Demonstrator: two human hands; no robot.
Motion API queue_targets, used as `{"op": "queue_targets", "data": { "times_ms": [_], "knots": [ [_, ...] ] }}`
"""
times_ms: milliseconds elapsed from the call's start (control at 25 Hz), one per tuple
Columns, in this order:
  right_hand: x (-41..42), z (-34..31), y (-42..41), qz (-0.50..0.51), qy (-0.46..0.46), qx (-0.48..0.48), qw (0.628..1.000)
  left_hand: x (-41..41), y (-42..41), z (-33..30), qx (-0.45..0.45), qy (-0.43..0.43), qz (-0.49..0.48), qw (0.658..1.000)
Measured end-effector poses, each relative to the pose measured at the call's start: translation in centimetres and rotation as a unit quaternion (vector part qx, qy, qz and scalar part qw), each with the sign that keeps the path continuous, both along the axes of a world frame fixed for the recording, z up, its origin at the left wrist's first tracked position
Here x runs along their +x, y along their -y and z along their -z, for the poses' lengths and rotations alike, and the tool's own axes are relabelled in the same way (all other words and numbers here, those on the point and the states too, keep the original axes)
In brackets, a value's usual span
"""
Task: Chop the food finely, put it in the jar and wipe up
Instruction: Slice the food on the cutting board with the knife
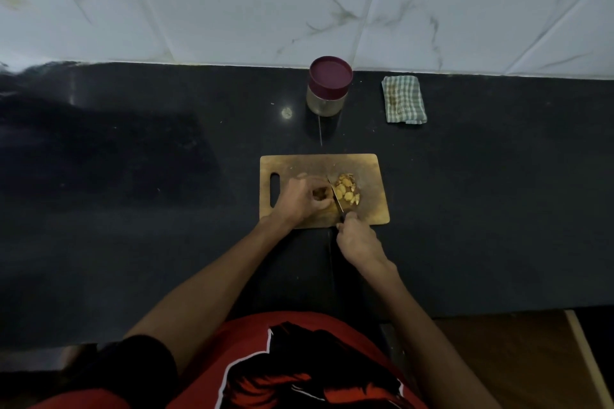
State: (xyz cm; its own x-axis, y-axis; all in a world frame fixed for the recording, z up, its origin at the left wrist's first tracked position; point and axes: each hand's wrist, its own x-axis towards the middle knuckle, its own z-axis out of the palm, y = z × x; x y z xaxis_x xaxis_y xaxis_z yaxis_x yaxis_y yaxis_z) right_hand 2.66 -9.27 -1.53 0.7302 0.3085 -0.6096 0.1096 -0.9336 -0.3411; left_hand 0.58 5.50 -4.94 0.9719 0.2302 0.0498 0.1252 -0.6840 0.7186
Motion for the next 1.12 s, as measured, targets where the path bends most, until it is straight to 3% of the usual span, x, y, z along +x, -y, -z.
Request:
{"op": "queue_targets", "data": {
  "times_ms": [160,360,760,1120],
  "knots": [
    [-0.1,0.0,-0.4,0.013,0.005,0.0,1.0,-0.5,0.3,0.8,0.015,0.027,0.037,0.999],
    [0.0,0.4,-0.8,0.024,0.01,0.002,1.0,-0.5,0.7,-0.2,-0.054,-0.01,-0.025,0.998],
    [0.4,0.1,-1.8,0.026,0.016,-0.012,0.999,0.6,0.0,-1.6,-0.059,-0.068,0.01,0.996],
    [0.5,0.4,-0.5,0.02,0.026,0.006,0.999,-0.8,0.7,0.0,-0.115,-0.027,-0.039,0.992]
  ]
}}
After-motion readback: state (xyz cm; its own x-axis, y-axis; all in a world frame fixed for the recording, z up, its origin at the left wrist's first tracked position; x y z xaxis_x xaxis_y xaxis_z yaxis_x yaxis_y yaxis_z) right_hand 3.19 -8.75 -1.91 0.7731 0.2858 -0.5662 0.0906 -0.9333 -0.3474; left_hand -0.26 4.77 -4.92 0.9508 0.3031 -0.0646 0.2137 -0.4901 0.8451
